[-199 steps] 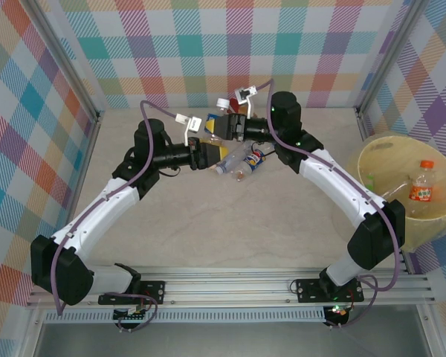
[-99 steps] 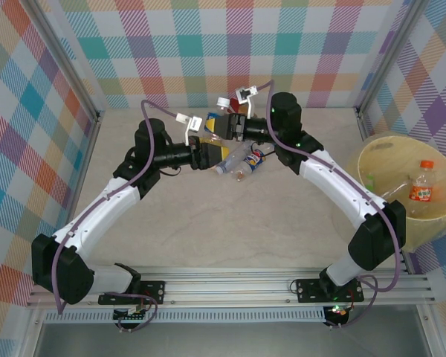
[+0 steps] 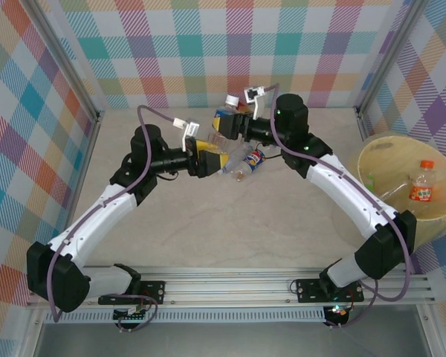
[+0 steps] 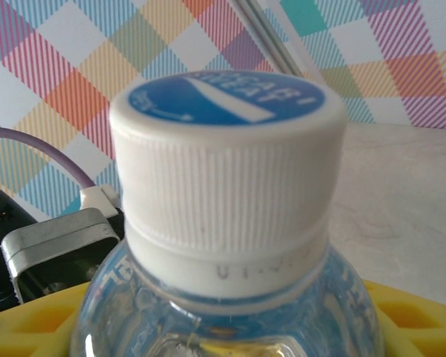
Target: Put the plastic bottles in the bin
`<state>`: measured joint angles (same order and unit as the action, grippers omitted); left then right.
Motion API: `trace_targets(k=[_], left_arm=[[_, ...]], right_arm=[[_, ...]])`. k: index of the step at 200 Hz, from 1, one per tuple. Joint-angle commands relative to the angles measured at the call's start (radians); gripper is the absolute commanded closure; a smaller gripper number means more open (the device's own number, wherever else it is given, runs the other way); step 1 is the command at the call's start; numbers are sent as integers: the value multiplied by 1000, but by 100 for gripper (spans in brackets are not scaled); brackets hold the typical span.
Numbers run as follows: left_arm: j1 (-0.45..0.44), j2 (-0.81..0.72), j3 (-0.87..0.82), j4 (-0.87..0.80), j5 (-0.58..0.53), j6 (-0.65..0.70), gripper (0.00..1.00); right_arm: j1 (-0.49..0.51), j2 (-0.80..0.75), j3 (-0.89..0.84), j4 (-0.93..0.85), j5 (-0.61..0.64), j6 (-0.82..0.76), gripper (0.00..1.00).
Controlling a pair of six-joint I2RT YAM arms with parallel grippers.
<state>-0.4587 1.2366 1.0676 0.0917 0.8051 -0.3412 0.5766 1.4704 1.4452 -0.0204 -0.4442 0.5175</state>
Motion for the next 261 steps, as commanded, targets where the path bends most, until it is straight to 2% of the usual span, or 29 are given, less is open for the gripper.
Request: trace_targets(k=[1,56,69,86,98,151,197,261], left_arm=[[-9,-72,-28,57,26,50,0],[-10,-174,-64,-10,-120,100,0],[-10,-191,-74,-13,-215,89,0],[-10,-202,-70,-57,-451,47,0],[-9,-199,-60,-99,-564,29,0],[-9,-155,-60,-171,-788,-32,0],[-9,-110,-48,-200,-831,-51,0],[-9,-50,-29,-198,-820,-77,0]], right_arm=[[2,-44,19,-82,78,-104,52],[2,-88,47,-230,260,-222,53],[1,-100,52,-271,317,-255,53],[-3,-121,43,-312,373,-286,53],[-6,-134,33,-345,410,-302,53],[-29,-221,-31,-428,628,-399,53],[-89,-306,-19,-470,777,-501,53],[-212,-425,-35,-406,884,-556,55]])
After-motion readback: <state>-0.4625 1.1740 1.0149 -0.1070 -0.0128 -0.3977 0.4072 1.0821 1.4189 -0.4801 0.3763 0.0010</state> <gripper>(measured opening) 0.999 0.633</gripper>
